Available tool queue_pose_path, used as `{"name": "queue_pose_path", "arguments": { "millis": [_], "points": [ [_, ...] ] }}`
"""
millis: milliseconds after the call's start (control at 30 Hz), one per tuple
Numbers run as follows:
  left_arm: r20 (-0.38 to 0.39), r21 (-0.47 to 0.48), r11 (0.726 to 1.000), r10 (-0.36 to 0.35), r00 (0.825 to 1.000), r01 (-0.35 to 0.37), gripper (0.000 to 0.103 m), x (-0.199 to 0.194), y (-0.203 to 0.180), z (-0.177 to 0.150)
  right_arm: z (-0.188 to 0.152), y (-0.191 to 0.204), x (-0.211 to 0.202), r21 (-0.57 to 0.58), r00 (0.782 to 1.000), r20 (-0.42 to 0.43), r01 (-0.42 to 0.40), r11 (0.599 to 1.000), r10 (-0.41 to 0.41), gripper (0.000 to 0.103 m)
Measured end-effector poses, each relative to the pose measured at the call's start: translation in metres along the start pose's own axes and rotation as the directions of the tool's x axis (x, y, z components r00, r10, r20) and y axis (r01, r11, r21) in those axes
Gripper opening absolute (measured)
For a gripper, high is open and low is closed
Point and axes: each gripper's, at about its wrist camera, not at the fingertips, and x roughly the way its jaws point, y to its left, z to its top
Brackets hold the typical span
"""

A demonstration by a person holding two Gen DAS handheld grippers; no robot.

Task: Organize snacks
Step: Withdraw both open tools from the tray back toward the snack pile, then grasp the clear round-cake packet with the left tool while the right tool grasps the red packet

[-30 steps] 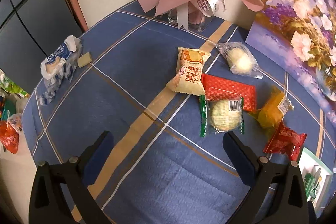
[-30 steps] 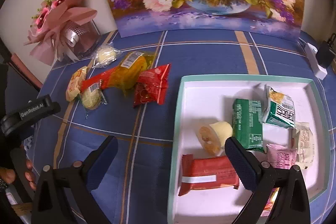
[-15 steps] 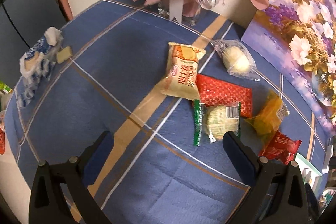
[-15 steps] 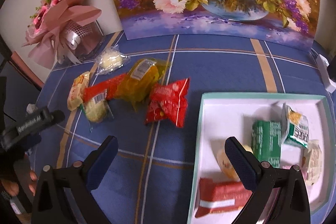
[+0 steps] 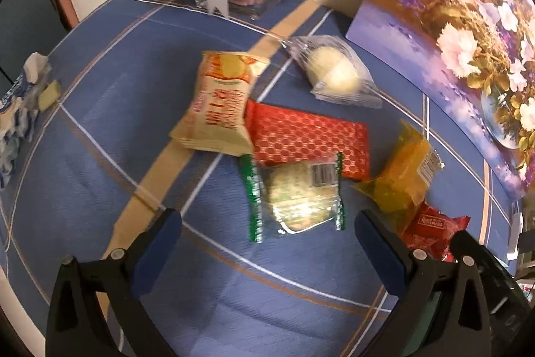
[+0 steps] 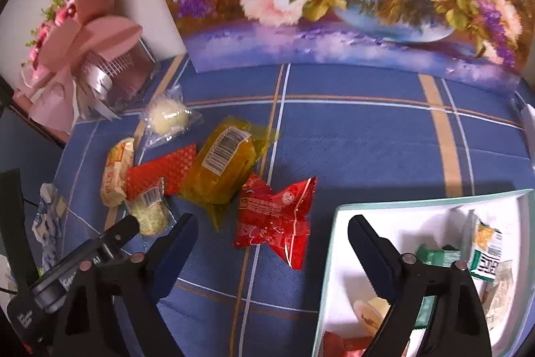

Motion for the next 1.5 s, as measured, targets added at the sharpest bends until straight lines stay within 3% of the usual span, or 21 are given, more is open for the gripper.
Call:
{"name": "queue_pose_path", "arguments": {
  "millis": [167,300,433,667,800,1067,1500],
  "points": [
    [-0.032,0.018,1.0,-0.003,0.999,0.003,0.102,0.018,-0.009,0.001,0.002,0.003,0.018,-0.01,0.999,-0.037,0.007,1.0,-0.007,0.083],
    [-0.05,0.008,1.0,-0.013,0.999,0.014,0.092,0.027,-0.009,0.003,0.004,0.007,0.028,-0.015,0.998,-0.057,0.01,1.0,-0.01,0.075],
    [-0.053,0.0,1.0,-0.022,0.998,0.022,0.089,0.031,-0.009,0.006,0.006,0.012,0.037,-0.027,0.997,-0.072,0.017,0.999,-0.019,0.069],
    [-0.058,-0.01,0.999,-0.046,0.997,0.045,0.074,0.033,-0.014,0.01,0.01,0.013,0.048,-0.014,0.995,-0.095,0.015,1.0,-0.016,0.058],
    [-0.059,-0.029,0.996,-0.081,0.995,0.079,0.065,0.035,-0.021,0.013,0.01,0.013,0.047,-0.003,0.995,-0.095,0.009,1.0,-0.009,0.056],
    [-0.066,-0.06,0.99,-0.134,0.989,0.131,0.053,0.028,-0.016,0.003,-0.001,0.009,0.034,0.022,0.996,-0.083,-0.022,1.0,0.024,0.05],
    [-0.043,-0.033,0.987,-0.158,0.986,0.157,0.053,-0.013,-0.041,-0.022,-0.03,-0.011,-0.028,0.09,0.997,0.026,-0.081,0.993,0.079,0.049]
  ]
}}
